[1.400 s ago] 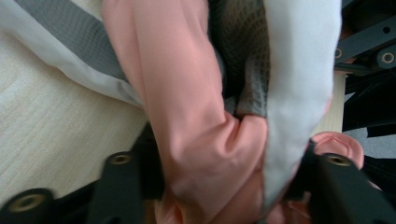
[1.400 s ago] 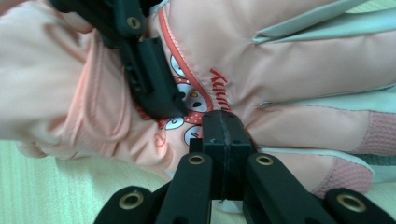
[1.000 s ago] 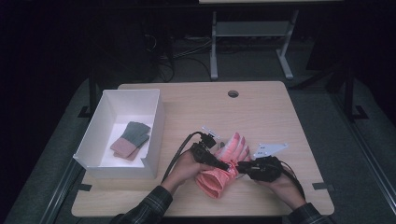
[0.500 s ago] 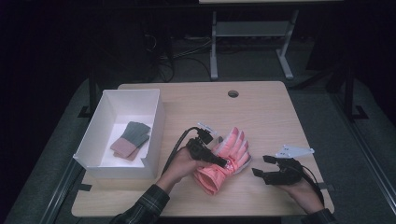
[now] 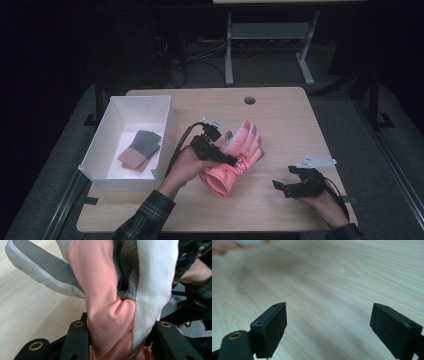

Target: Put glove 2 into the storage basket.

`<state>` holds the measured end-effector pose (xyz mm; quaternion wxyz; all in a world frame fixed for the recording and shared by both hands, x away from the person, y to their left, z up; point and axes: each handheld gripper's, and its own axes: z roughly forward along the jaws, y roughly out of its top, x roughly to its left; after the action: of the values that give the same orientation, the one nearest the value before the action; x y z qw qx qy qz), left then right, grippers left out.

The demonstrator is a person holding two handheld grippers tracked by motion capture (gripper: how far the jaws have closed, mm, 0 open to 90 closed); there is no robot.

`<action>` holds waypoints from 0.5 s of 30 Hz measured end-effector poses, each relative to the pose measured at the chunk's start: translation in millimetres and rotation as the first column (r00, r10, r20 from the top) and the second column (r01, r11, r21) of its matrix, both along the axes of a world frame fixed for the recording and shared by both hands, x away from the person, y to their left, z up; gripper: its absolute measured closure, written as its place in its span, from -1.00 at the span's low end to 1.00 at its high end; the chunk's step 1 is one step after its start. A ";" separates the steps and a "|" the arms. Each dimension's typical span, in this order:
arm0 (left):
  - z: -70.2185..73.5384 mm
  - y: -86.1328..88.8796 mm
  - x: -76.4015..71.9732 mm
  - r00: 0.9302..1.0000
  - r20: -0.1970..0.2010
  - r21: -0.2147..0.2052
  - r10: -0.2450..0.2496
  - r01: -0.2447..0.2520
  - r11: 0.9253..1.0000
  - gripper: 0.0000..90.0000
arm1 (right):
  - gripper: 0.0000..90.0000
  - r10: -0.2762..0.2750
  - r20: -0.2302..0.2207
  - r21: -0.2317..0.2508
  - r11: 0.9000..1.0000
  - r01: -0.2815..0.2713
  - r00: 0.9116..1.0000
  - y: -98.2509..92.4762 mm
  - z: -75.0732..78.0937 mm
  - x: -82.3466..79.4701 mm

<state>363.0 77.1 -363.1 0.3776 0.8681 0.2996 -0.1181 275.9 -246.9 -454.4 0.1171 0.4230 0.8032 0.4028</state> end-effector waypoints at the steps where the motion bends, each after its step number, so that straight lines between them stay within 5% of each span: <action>1: 4.2 2.4 0.3 1.000 0.003 -0.002 0.003 -0.003 1.000 0.37 | -0.69 -0.003 0.002 0.002 1.000 0.003 1.000 -0.6 -0.2 0.0; 15: 64.6 48.5 3.3 0.995 0.073 0.001 0.069 -0.070 0.998 0.36 | -0.71 -0.034 0.008 0.006 0.999 0.034 0.999 -2.5 -1.7 1.9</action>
<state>366.4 125.6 -298.4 0.3908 0.8615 0.3159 -0.0727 277.8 -249.3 -456.1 0.1259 0.4352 0.7942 0.4051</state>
